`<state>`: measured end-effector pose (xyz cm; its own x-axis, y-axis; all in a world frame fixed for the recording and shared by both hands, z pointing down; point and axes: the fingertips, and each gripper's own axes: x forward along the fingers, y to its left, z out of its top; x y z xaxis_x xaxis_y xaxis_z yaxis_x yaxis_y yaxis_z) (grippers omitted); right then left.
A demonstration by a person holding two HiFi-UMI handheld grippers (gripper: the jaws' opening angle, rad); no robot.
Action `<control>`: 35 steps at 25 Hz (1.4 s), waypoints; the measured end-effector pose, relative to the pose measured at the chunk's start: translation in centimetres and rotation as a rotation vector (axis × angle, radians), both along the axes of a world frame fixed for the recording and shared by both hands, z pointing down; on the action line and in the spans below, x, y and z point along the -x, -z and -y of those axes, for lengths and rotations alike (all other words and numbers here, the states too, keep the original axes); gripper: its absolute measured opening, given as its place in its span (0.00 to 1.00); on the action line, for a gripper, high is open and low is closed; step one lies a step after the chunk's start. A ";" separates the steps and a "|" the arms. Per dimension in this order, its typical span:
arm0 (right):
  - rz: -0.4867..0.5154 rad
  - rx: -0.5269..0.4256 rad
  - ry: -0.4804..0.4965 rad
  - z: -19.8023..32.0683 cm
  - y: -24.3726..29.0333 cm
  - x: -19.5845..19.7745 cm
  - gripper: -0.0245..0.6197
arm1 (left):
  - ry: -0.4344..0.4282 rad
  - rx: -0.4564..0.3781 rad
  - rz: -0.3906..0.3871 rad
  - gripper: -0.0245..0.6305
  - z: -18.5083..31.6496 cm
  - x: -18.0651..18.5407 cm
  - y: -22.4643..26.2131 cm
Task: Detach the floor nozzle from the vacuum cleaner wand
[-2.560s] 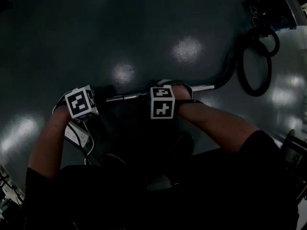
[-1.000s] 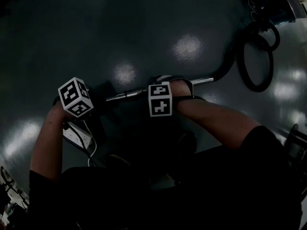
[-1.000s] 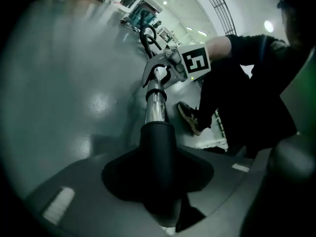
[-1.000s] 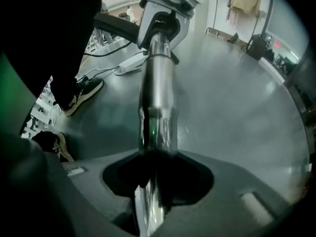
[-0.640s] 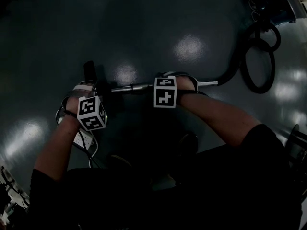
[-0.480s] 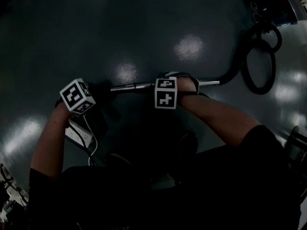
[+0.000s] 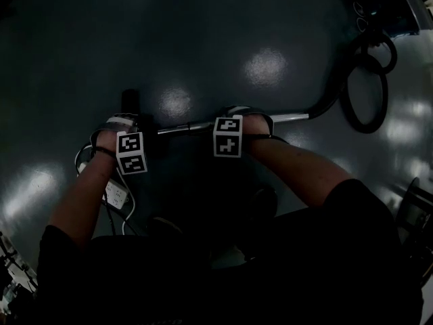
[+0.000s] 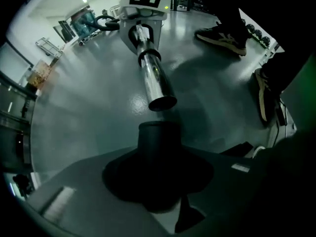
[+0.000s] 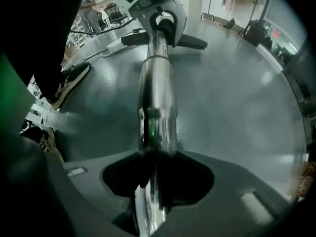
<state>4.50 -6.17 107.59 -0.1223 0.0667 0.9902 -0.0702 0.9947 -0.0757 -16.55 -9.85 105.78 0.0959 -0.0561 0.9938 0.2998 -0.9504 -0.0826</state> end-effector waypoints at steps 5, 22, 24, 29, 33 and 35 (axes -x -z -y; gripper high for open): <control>0.003 -0.024 0.005 -0.4 -1.2 0.2 0.25 | -0.015 0.007 0.079 0.26 -0.8 1.5 -2.0; 0.073 0.006 -0.013 -0.5 -0.6 0.5 0.38 | -0.058 0.028 0.131 0.29 -2.2 0.8 -2.9; 0.096 0.021 0.005 -0.9 0.1 1.0 0.41 | -0.024 0.039 0.102 0.34 -2.5 0.5 -2.2; 0.199 0.064 -0.038 0.0 5.0 2.4 0.47 | 0.133 0.061 -0.018 0.39 -2.5 -0.9 1.6; 0.340 0.099 -0.249 1.6 12.0 2.9 0.47 | 0.370 0.080 -0.179 0.39 -2.9 -2.3 8.3; 0.427 0.114 -0.391 1.8 16.1 2.8 0.47 | 0.513 0.095 -0.275 0.39 -3.2 -2.6 13.0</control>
<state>1.66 -7.99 91.53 -0.5453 0.0399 0.8373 -0.3697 0.8850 -0.2830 -13.91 -6.61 92.82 0.3354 -0.0755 0.9391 -0.2204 -0.9754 0.0003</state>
